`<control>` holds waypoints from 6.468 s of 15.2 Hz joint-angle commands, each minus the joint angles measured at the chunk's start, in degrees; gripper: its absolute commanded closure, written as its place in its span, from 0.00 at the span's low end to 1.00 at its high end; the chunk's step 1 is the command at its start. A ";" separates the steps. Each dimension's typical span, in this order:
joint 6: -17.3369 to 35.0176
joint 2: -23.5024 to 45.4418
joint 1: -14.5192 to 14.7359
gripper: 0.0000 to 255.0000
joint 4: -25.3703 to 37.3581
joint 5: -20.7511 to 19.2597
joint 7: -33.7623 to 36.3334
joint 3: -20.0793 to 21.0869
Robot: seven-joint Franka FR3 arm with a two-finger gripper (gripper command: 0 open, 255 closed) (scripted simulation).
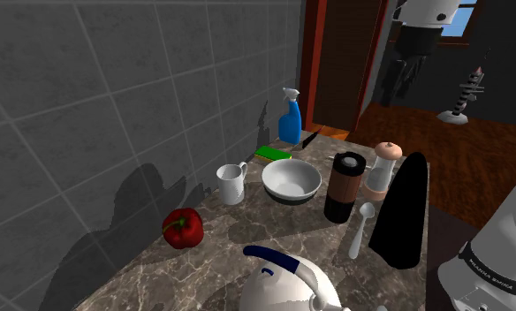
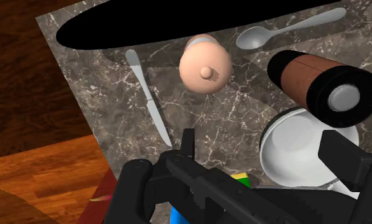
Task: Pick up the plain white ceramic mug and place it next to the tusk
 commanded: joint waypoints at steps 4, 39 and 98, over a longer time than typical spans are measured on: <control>4.20 2.65 0.81 0.00 -0.71 1.74 3.84 3.52; 25.17 72.79 13.49 0.00 45.80 -29.80 57.44 26.93; 6.77 71.65 15.48 1.00 64.10 -27.09 52.09 28.09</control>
